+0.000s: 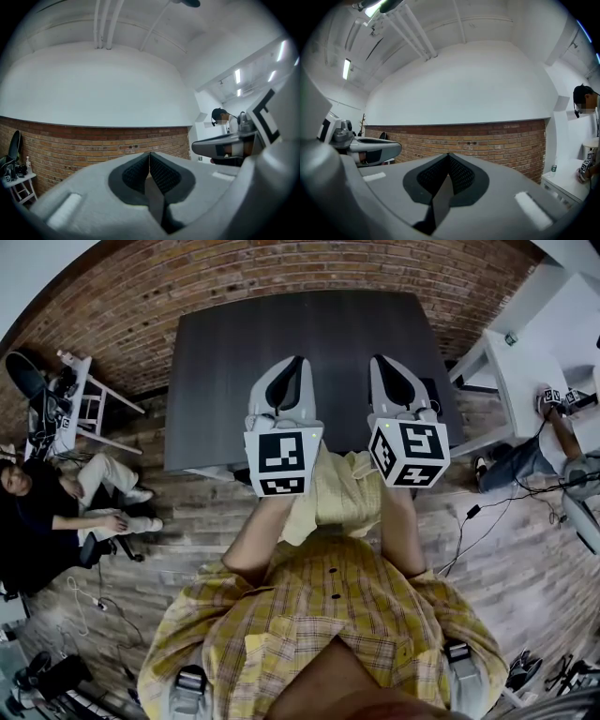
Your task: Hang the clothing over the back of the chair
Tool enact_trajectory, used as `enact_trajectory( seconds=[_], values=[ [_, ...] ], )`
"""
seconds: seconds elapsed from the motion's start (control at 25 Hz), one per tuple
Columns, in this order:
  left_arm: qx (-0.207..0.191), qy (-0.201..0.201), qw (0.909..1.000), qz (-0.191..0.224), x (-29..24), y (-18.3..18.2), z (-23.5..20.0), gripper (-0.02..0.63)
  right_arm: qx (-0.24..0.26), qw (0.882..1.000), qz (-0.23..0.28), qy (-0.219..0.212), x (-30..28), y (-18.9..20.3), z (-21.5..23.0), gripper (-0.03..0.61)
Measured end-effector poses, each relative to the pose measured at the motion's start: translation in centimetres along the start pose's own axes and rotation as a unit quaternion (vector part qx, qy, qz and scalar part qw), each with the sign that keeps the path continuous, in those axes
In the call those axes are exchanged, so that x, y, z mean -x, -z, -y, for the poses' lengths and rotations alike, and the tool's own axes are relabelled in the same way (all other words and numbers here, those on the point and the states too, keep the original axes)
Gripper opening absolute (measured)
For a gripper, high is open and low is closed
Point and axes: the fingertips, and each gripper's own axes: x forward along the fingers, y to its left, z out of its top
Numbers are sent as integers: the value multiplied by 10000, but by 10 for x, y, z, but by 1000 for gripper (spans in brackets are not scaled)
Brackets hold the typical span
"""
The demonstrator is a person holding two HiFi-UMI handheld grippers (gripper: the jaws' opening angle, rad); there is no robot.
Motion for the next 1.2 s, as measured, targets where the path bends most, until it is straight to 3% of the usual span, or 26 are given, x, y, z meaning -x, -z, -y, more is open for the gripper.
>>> enact_trajectory(
  seconds=[1.2],
  values=[
    [-41, 4, 9998, 207, 53, -24, 26, 3, 117, 9993, 316, -189, 54, -24, -31, 6]
  ],
)
